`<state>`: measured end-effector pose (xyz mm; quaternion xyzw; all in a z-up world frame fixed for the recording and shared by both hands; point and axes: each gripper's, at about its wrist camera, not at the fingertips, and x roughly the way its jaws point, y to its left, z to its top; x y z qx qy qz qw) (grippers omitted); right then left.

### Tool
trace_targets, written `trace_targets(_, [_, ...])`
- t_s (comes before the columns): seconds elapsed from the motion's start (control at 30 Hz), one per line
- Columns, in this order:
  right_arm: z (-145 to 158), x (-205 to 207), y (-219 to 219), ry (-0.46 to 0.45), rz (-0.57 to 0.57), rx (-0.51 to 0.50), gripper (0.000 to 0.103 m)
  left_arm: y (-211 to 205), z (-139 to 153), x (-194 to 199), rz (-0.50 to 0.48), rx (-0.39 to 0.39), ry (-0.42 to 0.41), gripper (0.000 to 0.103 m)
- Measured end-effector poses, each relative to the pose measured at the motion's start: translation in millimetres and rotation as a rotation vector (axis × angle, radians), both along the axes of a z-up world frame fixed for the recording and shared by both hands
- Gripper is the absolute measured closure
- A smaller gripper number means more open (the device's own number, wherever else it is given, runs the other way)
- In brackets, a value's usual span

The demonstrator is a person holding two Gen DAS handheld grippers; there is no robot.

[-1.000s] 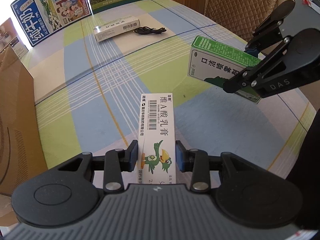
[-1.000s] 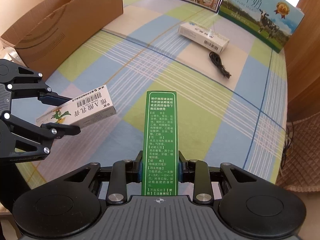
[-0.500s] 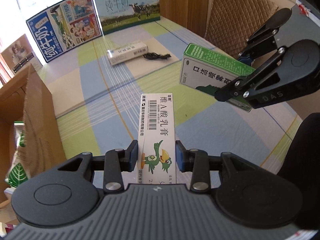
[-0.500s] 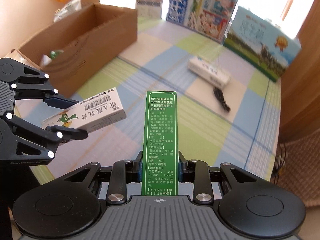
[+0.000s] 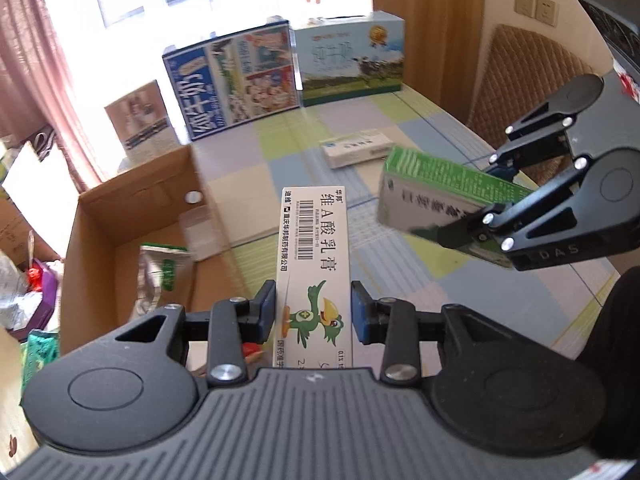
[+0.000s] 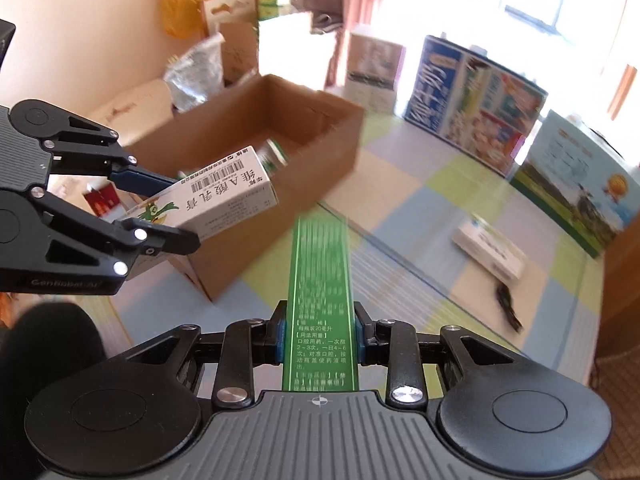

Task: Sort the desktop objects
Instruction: 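Carry both medicine boxes with both grippers over the cardboard box, then open both grippers to drop the two medicine boxes into the cardboard box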

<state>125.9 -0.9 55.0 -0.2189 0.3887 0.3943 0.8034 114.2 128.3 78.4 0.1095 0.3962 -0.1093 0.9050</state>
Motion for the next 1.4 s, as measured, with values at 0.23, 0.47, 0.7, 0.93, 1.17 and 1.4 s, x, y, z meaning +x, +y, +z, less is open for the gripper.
trace_targets(0.23, [6,-8,57,-0.020,0.071,0.009,0.075,59,13,1,0.091,0.011,-0.019,0.070])
trace_targets(0.47, [9,2,92,-0.030,0.099,0.016,0.075,99,8,7,0.153,0.002,-0.017,0.070])
trace_targets(0.7, [19,10,124,-0.056,0.121,0.053,0.076,132,-6,24,0.211,-0.025,0.002,0.070])
trace_targets(0.93, [15,27,158,-0.031,0.105,0.100,0.076,157,-17,42,0.250,-0.043,0.025,0.070])
trace_targets(1.17, [0,42,182,-0.004,0.096,0.105,0.076,172,-25,58,0.268,-0.057,0.032,0.070])
trace_targets(1.4, [-15,54,194,0.024,0.080,0.111,0.075,186,-32,63,0.307,-0.050,0.020,0.062])
